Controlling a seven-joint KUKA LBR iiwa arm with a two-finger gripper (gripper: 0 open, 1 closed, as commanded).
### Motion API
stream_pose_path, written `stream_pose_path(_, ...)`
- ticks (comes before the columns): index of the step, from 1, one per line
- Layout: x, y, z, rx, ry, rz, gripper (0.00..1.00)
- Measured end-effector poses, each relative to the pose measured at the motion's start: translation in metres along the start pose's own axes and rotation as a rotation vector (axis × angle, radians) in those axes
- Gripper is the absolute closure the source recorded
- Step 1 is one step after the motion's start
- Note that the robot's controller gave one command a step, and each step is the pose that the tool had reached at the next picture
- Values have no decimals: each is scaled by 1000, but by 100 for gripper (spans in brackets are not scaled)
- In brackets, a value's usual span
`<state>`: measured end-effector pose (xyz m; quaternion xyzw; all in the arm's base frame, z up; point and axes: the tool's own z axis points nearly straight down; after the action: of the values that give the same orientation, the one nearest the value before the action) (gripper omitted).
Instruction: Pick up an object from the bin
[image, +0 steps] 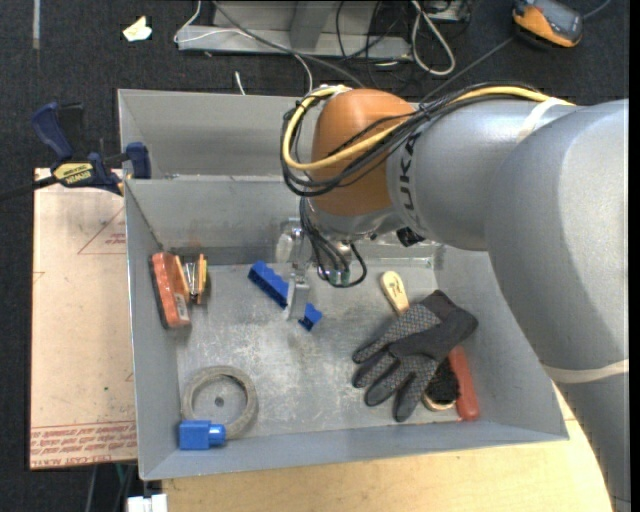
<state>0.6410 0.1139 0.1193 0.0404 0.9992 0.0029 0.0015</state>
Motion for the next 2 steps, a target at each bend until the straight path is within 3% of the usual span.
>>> stream_pose_path(1, -18, -22, 1, -3, -7, -76, 0)
stream_pose_path(2, -2, -99, 20, 0, -2, -78, 0)
